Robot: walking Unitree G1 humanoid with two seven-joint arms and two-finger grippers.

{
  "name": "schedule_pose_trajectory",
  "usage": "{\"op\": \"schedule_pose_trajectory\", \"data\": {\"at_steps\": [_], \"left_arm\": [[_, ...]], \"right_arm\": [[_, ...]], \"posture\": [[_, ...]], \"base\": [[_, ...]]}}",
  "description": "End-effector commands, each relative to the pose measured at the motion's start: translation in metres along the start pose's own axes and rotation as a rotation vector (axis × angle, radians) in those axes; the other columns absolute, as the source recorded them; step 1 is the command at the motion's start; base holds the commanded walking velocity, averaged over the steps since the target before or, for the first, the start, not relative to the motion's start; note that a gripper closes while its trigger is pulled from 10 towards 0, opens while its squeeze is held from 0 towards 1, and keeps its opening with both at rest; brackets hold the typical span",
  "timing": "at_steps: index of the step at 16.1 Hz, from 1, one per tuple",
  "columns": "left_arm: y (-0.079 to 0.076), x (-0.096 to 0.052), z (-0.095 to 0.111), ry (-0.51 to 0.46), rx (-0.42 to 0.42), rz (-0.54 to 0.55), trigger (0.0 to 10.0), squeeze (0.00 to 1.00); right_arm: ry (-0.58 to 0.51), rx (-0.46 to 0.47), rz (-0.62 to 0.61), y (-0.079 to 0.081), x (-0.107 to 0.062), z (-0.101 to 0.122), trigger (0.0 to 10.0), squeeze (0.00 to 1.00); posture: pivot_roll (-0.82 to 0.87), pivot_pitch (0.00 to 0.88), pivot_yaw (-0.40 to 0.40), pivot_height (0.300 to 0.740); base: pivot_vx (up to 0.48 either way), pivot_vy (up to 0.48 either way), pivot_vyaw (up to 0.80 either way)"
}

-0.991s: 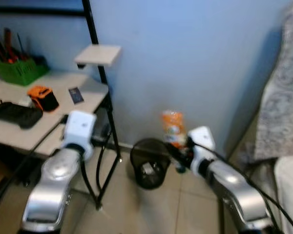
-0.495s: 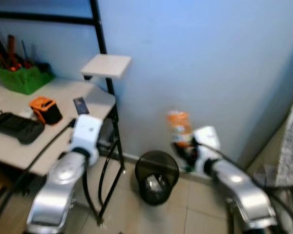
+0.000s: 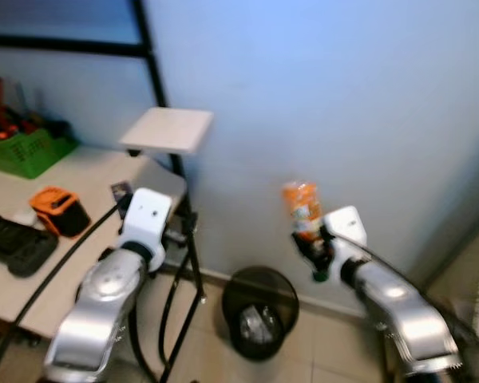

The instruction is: Clean up the room

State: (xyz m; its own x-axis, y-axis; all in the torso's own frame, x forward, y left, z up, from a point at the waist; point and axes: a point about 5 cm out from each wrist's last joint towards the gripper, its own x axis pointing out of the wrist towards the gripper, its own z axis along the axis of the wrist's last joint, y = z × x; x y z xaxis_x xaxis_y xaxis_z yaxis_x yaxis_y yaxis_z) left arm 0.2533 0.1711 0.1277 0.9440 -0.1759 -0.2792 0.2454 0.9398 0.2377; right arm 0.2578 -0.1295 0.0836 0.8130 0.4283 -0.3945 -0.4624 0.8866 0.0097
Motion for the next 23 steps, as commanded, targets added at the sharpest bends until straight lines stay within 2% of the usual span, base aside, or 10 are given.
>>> {"op": "schedule_pose_trajectory", "data": {"at_steps": [1, 3, 5, 9, 11, 12, 14, 19, 20, 23], "left_arm": [[-0.004, 0.0, 0.004, -0.015, -0.005, -0.026, 10.0, 0.0], [-0.02, 0.0, 0.0, 0.004, 0.05, -0.205, 10.0, 0.0], [-0.027, 0.003, 0.001, 0.005, 0.105, -0.35, 10.0, 0.0], [-0.029, 0.001, -0.009, 0.117, 0.221, -0.591, 10.0, 0.0], [-0.026, 0.001, -0.011, 0.147, 0.265, -0.629, 10.0, 0.0], [-0.026, 0.0, -0.012, 0.177, 0.29, -0.686, 10.0, 0.0], [-0.027, -0.002, -0.014, 0.197, 0.307, -0.734, 10.0, 0.0], [-0.028, -0.003, -0.016, 0.205, 0.294, -0.758, 10.0, 0.0], [-0.028, -0.002, -0.016, 0.206, 0.294, -0.76, 10.0, 0.0], [-0.026, -0.001, -0.015, 0.206, 0.297, -0.755, 10.0, 0.0]], "right_arm": [[0.008, -0.014, -0.021, -0.005, -0.002, 0.0, 10.0, 0.0], [0.119, -0.078, -0.031, -0.008, 0.008, -0.015, 10.0, 0.0], [0.26, -0.153, 0.045, -0.003, 0.021, -0.034, 10.0, 0.0], [0.42, -0.204, 0.087, 0.007, 0.052, -0.062, 10.0, 0.0], [0.435, -0.209, 0.073, 0.009, 0.063, -0.063, 10.0, 0.0], [0.439, -0.202, 0.045, 0.01, 0.071, -0.059, 10.0, 0.0], [0.429, -0.214, 0.036, 0.013, 0.079, -0.053, 10.0, 0.0], [0.403, -0.229, -0.01, 0.016, 0.088, -0.045, 10.0, 0.0], [0.383, -0.158, -0.013, 0.018, 0.09, -0.042, 10.0, 1.0], [0.355, -0.12, 0.046, 0.027, 0.093, -0.04, 10.0, 1.0]], "posture": [[-0.05, 0.0, 0.055, 0.74], [-0.03, 0.0, 0.045, 0.74], [-0.03, 0.0, 0.04, 0.74], [-0.02, 0.0, 0.036, 0.74], [-0.02, 0.0, 0.036, 0.74], [-0.01, 0.0, 0.031, 0.74], [0.0, 0.0, 0.03, 0.74], [-0.01, 0.0, 0.032, 0.74], [-0.01, 0.0, 0.032, 0.74], [-0.01, 0.0, 0.03, 0.74]], "base": [[0.334, 0.0, 0.0], [0.0, 0.0, 0.0], [0.0, 0.0, 0.0], [0.0, 0.0, 0.0], [0.0, 0.0, 0.0], [0.0, 0.0, 0.0], [0.0, 0.0, 0.0], [0.0, 0.0, 0.0], [0.0, 0.0, 0.0], [0.0, 0.0, 0.0]]}}
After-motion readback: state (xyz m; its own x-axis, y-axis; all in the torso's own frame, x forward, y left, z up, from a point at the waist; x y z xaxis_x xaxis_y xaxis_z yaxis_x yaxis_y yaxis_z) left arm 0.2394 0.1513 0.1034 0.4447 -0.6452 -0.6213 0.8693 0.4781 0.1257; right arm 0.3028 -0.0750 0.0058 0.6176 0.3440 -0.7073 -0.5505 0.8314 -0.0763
